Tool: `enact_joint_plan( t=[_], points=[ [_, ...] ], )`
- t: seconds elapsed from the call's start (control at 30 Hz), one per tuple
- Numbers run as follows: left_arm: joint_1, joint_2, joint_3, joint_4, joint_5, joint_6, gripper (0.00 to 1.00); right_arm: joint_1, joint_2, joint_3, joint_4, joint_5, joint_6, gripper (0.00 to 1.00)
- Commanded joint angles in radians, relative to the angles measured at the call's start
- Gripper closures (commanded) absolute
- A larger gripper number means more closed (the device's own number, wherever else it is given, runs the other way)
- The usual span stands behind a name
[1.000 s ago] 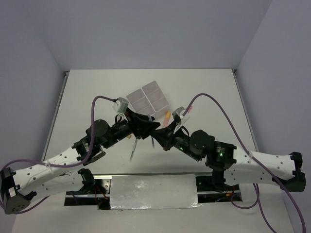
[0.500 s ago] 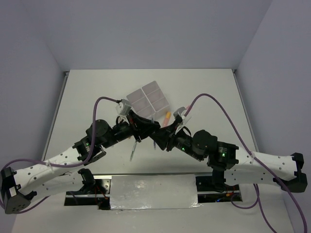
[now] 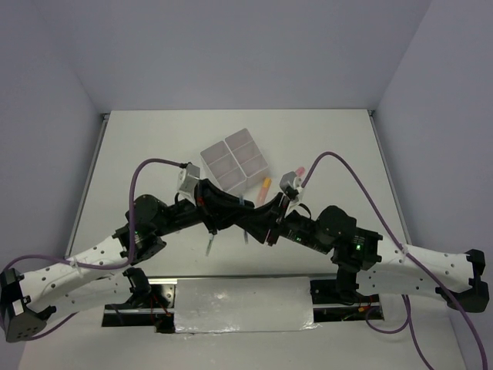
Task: Sort the stationery into containers
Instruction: Close the pen cap on the pen.
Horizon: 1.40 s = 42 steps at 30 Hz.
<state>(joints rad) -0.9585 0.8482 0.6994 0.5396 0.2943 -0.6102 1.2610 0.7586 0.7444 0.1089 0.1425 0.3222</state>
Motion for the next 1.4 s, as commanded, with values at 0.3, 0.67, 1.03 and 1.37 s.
enact_joint_plan(
  t=[0.3, 0.67, 1.03, 1.37],
  points=[
    [-0.003, -0.001, 0.080, -0.071, -0.052, 0.015, 0.58, -0.005, -0.018, -0.033, 0.120, -0.083, -0.031, 1.00],
    [-0.003, -0.037, 0.118, -0.151, -0.188, 0.039, 0.31, -0.005, 0.016, -0.045, 0.075, -0.014, -0.018, 1.00],
    [-0.003, -0.087, 0.114, -0.170, -0.238, 0.049, 0.42, -0.006, 0.039, -0.039, 0.067, -0.009, -0.003, 1.00],
    [-0.003, -0.052, 0.115, -0.178, -0.199, 0.046, 0.83, -0.008, 0.027, -0.023, 0.043, 0.015, -0.006, 1.00]
  ],
)
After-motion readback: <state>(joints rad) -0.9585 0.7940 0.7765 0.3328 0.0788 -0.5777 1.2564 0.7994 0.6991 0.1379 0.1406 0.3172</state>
